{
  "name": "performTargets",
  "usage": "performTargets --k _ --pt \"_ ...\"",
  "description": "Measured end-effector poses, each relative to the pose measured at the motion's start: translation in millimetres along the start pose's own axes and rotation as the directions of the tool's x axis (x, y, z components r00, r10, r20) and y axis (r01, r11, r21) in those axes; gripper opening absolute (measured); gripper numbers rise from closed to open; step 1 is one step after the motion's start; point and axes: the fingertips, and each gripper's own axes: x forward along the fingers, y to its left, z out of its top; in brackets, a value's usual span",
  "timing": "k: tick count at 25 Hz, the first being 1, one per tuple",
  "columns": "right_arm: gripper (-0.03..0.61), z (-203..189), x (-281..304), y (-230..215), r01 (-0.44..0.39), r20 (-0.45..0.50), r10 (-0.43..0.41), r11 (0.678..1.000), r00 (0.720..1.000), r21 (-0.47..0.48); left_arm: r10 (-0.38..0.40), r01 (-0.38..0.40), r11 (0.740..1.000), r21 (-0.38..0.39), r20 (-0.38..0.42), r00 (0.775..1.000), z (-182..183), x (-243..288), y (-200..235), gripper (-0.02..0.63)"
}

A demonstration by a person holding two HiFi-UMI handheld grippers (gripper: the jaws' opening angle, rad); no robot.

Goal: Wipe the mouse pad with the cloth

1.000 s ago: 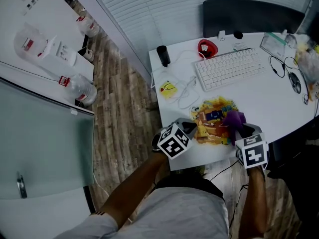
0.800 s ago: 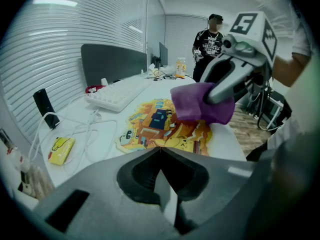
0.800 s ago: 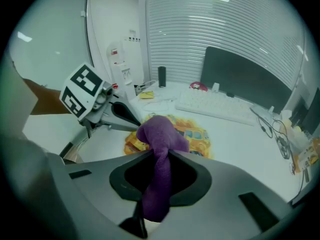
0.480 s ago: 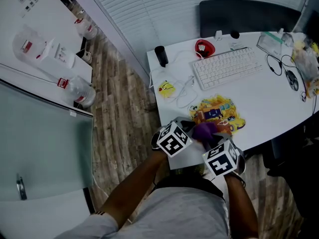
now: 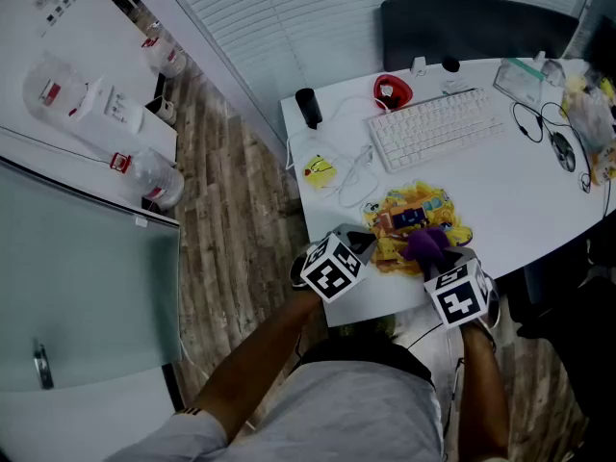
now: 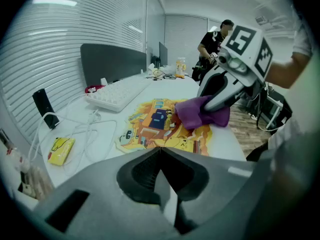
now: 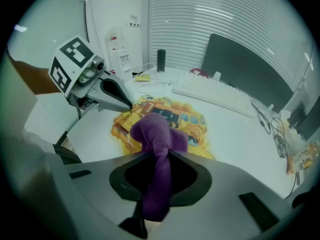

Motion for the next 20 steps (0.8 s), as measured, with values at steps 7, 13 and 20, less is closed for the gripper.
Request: performTargets --k 7,13,20 --pt "0.066 -33.6 -11.5 -62.7 0.097 -0.038 -0.094 0.992 0.995 0.085 0.000 0.000 1.000 0.003 -0.007 1.000 -0.6 0.7 0.5 0.015" --pt "0.066 -53.2 -20.4 -87.5 0.132 -0.049 -0.127 0.982 0.991 0.132 0.002 -0.002 1.000 0.003 -0.016 1.000 -0.7 0.3 -0.1 0.015" --pt "0.066 -41.3 -39.8 -78.8 0.073 0.075 -0.092 0.972 0.993 0.224 0.008 -0.008 1.000 0.005 -0.016 1.000 -0.4 0.1 0.6 0.015"
